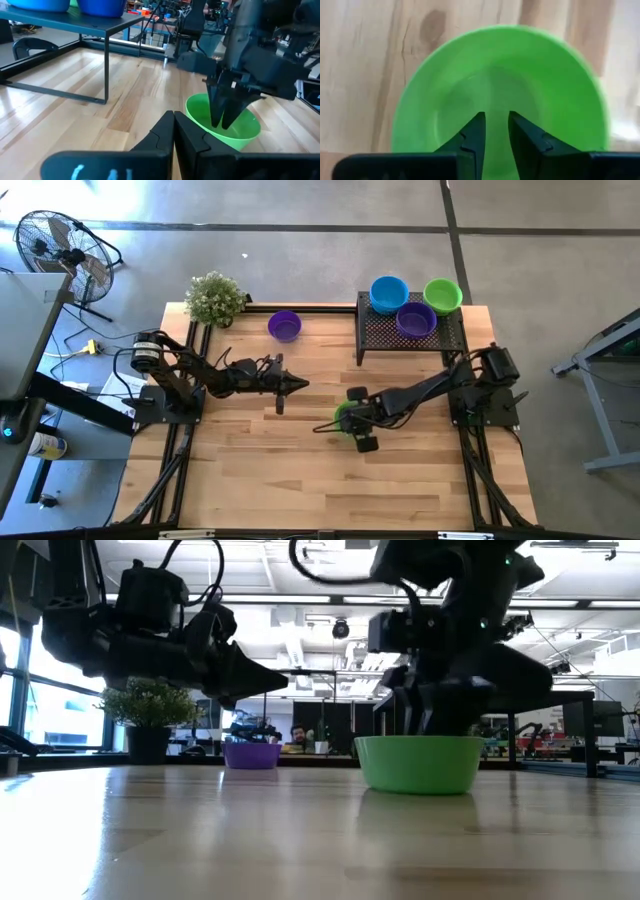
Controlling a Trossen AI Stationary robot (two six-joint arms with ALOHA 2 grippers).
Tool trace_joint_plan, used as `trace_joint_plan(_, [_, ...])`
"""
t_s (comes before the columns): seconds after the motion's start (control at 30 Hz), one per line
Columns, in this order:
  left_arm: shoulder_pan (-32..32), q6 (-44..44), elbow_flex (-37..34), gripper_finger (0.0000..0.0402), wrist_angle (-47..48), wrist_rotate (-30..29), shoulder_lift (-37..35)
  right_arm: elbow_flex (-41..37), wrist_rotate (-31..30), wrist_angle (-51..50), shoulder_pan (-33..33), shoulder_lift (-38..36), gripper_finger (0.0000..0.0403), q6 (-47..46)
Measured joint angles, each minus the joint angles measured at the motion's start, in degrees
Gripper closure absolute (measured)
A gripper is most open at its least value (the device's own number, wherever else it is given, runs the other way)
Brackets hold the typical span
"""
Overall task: Pick & Place Mini bowls
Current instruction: Stack the green bowl on top of the green bowls on the shelf
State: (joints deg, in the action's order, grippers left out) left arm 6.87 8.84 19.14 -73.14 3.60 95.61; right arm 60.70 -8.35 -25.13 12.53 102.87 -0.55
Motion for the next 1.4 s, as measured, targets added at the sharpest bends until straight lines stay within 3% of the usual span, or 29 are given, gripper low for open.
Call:
trace_joint_plan(0.13, [0.0,0.0,0.02,0.0396,0.01,0.02,0.0,0.01,-2.19,-1.88,-0.03,-3.65,0.0326,-1.71])
trace_joint_plan(0.3, [0.0,0.0,0.02,0.0396,0.24,0.02,0.0,0.01,-6.23,-6.1,-3.13,-9.3,0.0297,-10.46])
trace_joint_plan(0.43, [0.0,0.0,0.02,0.0396,0.26,0.02,0.0,-0.1,-0.74,-6.7,-8.13,-9.52,0.0274,-13.73])
trace_joint_plan(0.73, [0.0,0.02,0.04,0.0396,1.03,-0.08,0.02,-0.12,14.2,-2.48,-13.95,-3.87,0.0256,-10.34])
trace_joint_plan(0.9, [0.0,0.01,0.04,0.0396,1.04,-0.07,0.02,-0.12,16.52,-1.4,-14.3,-1.4,0.0294,-9.02])
trace_joint_plan(1.1, [0.0,0.02,0.04,0.0396,0.86,-0.08,0.02,-0.1,19.05,-0.75,-15.04,-2.52,0.0393,-7.92])
trace_joint_plan(1.4, [-0.02,0.44,0.07,0.0396,0.59,0.37,0.02,0.01,20.96,-5.55,-20.07,-15.74,0.0398,-13.04])
